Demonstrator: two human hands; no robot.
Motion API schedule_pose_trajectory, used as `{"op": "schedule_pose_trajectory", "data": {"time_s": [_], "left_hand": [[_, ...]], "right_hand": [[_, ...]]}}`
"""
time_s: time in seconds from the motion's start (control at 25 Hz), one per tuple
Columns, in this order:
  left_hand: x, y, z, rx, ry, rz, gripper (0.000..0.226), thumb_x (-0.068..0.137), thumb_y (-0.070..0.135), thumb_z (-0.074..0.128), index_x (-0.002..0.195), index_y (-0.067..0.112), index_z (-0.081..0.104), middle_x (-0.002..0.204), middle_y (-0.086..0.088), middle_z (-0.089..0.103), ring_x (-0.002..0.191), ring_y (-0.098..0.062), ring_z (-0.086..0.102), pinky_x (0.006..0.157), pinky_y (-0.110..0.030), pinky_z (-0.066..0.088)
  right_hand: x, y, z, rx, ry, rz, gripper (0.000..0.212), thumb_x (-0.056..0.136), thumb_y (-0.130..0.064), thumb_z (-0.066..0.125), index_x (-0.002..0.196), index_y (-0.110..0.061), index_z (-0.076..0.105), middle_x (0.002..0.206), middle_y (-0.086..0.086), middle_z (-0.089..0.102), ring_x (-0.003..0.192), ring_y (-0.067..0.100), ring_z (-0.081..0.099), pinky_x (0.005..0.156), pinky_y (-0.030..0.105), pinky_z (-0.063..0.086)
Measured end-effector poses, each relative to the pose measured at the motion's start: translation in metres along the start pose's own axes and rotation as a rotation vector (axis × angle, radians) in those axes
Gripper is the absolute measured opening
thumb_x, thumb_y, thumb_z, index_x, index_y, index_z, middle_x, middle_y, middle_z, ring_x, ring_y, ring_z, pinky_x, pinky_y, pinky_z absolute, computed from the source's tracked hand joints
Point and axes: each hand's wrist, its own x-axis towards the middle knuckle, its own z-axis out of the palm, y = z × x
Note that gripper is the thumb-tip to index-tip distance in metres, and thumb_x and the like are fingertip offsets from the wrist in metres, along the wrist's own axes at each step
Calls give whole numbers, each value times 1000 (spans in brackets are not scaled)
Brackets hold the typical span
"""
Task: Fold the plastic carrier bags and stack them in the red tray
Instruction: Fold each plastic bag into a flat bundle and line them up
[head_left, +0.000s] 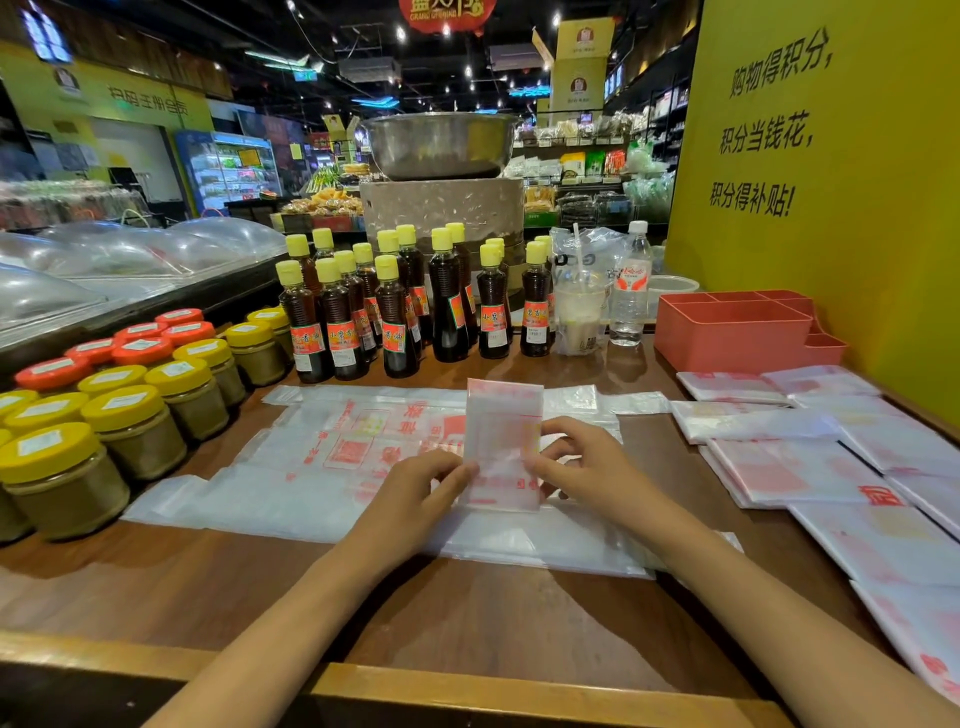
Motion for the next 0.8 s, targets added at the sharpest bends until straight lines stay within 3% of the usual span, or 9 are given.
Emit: {"op": "schedule_pose_trajectory", "data": {"time_s": [0.16,0.24,0.32,0.4,0.52,0.64,0.8], "left_hand": [[1,-6,4,211,-14,-40,24,99,44,54,87,26,61,87,12,60,83,-4,54,72,-21,40],[1,-6,3,300,-1,-48,27,95,50,58,111,29,58,113,22,58,100,0,53,86,-21,45],[1,-2,2,330,-54,-34,61,94,53,58,146,30,37,137,28,33,124,5,36,106,-14,30],[0,1,3,403,-172,-1,75,97,58,49,158,32,13,151,27,12,138,8,11,116,-17,9],[-2,-1,7,536,-329,53,74,100,61,32,159,31,-4,162,18,-13,148,2,-11,123,-26,-6],[-2,-3,13,631,-422,63,69,102,60,20,159,30,-6,163,16,-14,147,5,-15,122,-27,-12],[1,-2,14,708,-459,57,68,102,60,16,159,29,-6,165,12,-11,150,0,-12,120,-26,-13]], "right_hand": [[-1,10,5,-266,11,25,47,92,-31,69,137,-25,55,98,-11,68,86,3,64,76,19,50],[-2,11,8,-312,-19,16,55,95,-32,64,146,-24,46,116,-12,61,100,3,59,86,19,47],[-2,11,11,-405,-64,-1,54,101,-34,55,150,-21,39,137,-3,52,121,12,52,102,28,43],[-1,9,13,-474,-76,-30,48,106,-34,42,151,-17,36,151,3,43,136,18,43,112,32,34],[-1,7,18,-600,-147,-73,56,109,-40,28,160,-20,19,166,-3,19,152,13,18,124,32,14],[-2,13,23,-820,-320,-40,60,108,-45,19,161,-21,4,169,-5,0,154,8,-1,126,38,1],[-4,10,25,-946,-391,22,60,108,-44,12,161,-21,-1,168,-6,-7,154,10,-7,125,42,-8]]}}
